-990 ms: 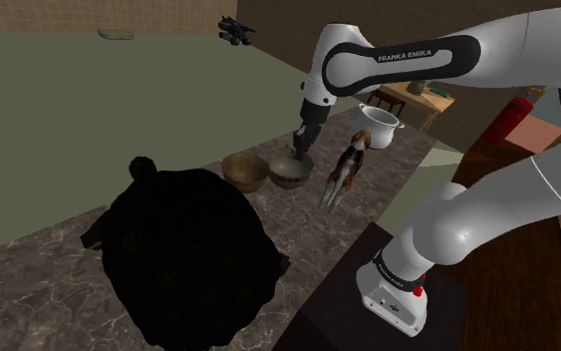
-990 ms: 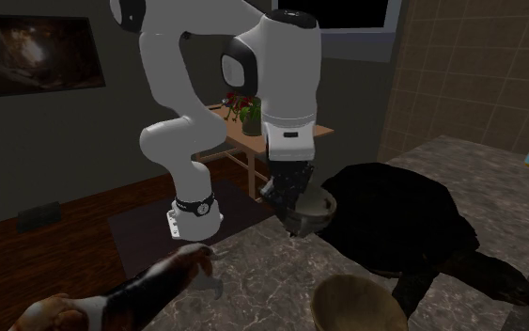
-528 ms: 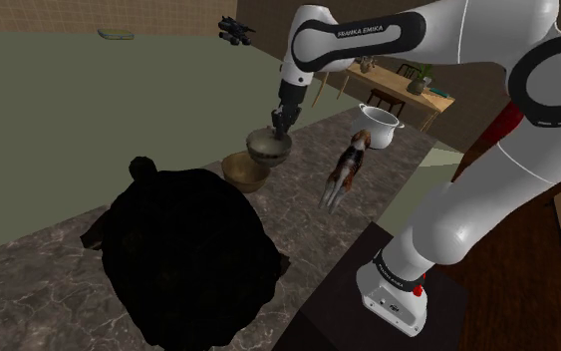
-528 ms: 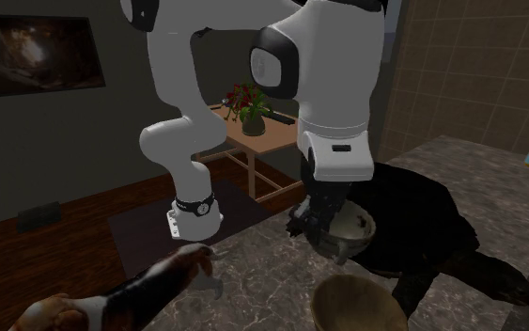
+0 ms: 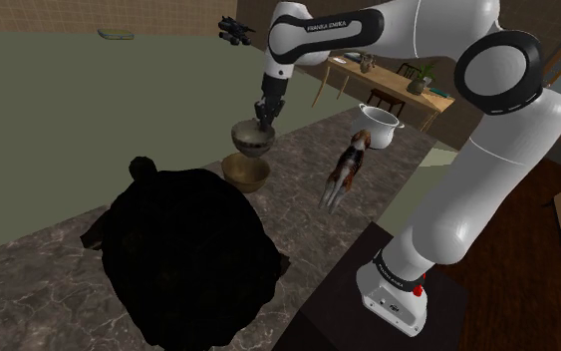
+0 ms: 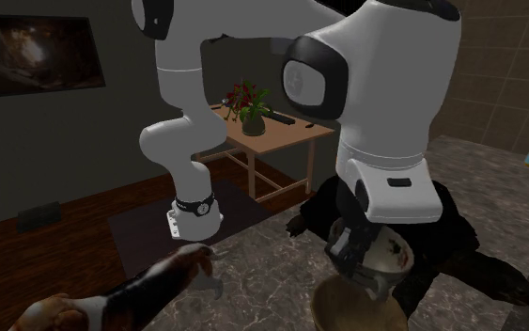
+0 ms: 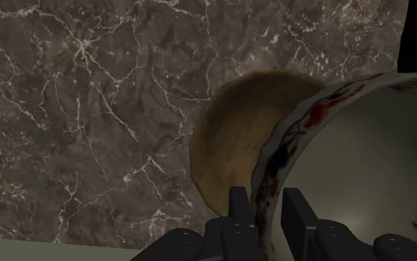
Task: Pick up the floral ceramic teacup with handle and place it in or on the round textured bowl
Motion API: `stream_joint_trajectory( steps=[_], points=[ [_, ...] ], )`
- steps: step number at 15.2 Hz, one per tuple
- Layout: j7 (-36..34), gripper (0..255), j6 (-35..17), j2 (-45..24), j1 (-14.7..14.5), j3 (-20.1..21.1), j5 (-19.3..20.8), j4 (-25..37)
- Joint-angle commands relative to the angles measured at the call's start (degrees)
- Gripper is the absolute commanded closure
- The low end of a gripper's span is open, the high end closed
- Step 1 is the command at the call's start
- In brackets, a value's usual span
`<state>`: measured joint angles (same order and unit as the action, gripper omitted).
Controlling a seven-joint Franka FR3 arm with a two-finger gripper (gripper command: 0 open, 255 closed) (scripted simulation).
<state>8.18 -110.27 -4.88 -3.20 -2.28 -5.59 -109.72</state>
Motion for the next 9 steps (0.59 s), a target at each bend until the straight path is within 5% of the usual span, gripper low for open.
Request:
stream_joint_trajectory(
  steps=[1,9],
  points=[
    [0.2,255,-1.3,-0.4,0.0,0.0,-0.1,-0.9],
    [0.8,255,-7.1,-2.5,0.0,0.0,-0.4,-4.6]
  ],
)
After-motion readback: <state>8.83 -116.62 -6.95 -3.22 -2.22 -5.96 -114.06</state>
